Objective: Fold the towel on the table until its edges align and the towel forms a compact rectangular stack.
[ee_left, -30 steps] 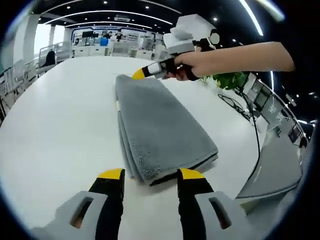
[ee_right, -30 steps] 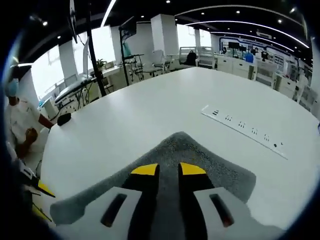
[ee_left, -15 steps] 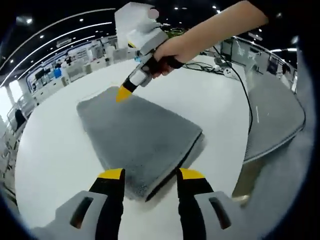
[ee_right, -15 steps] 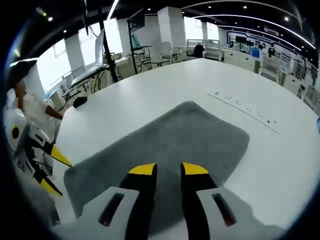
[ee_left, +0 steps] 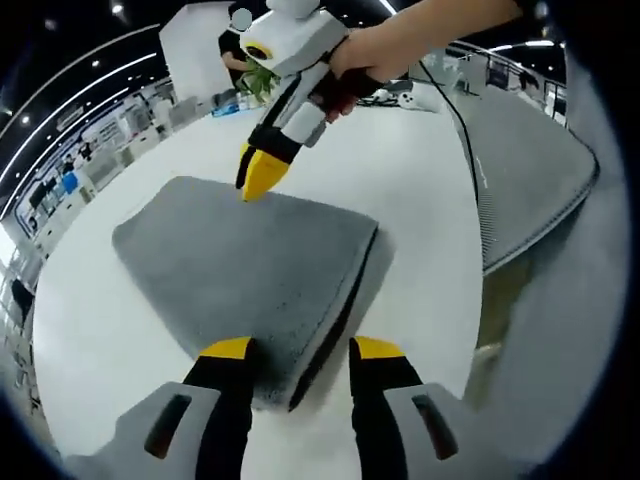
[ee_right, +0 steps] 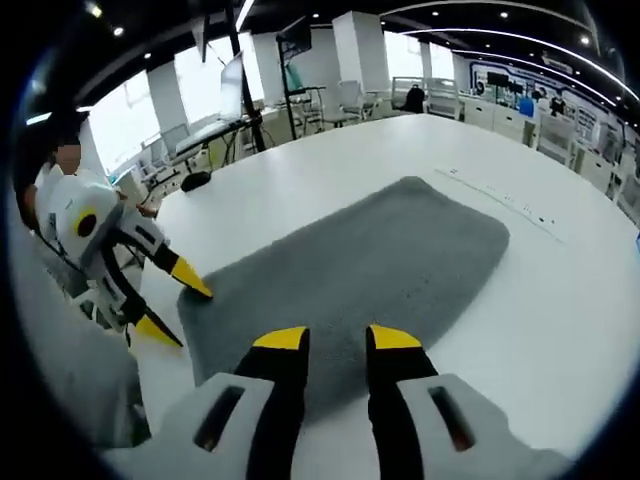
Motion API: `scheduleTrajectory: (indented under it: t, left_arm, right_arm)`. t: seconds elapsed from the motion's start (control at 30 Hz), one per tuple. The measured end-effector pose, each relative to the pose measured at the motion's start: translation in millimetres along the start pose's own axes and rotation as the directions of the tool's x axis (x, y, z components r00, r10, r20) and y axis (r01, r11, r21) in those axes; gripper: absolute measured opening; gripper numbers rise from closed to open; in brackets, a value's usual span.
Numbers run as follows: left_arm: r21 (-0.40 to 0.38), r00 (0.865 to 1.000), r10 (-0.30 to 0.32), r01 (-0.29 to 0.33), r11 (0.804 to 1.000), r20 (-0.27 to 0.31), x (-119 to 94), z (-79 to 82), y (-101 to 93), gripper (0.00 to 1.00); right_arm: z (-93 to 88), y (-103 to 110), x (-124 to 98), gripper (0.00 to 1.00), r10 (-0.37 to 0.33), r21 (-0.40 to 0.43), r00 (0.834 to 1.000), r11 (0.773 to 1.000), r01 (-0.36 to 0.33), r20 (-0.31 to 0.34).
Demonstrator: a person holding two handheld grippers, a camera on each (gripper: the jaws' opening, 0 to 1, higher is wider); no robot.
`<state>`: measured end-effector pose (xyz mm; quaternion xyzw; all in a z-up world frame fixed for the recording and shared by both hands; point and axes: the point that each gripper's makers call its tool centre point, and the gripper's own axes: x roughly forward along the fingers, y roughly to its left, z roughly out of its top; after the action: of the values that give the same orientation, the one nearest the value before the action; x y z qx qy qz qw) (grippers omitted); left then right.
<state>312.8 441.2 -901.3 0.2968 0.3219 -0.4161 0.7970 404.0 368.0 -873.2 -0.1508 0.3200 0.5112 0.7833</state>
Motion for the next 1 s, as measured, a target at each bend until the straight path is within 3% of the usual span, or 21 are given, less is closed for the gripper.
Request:
scheduleTrajectory:
  t: [0.1, 0.47, 0.67, 1.0]
  left_arm:
    - [0.101, 0.999, 0.022, -0.019, 0.995, -0.033, 1.3, -5.5, 1.4, 0.32]
    - [0.129, 1.000, 0.002, -0.002, 0.992, 0.003, 8.0, -4.3, -0.2, 0.29]
    - [0.129, 1.000, -0.015, 0.013, 0.992, 0.013, 8.7, -3.8, -0.3, 0.28]
    - [0.136, 0.998, -0.066, 0.064, 0.989, 0.011, 8.3, -3.5, -2.1, 0.26]
  right_arm:
    - [-7.1, 16.2, 0.0, 0.22, 0.019, -0.045, 1.000, 0.999, -0.020, -0.012]
    - [-23.3, 53.7, -11.9, 0.22, 0.067, -0.158, 0.997, 0.985, -0.072, -0.037]
    - [-48.2, 68.1, -12.8, 0.21, 0.070, -0.179, 0.994, 0.980, -0.084, -0.081]
    - [-66.1, 82.9, -13.0, 0.25, 0.048, -0.316, 0.991, 0.945, -0.086, -0.125]
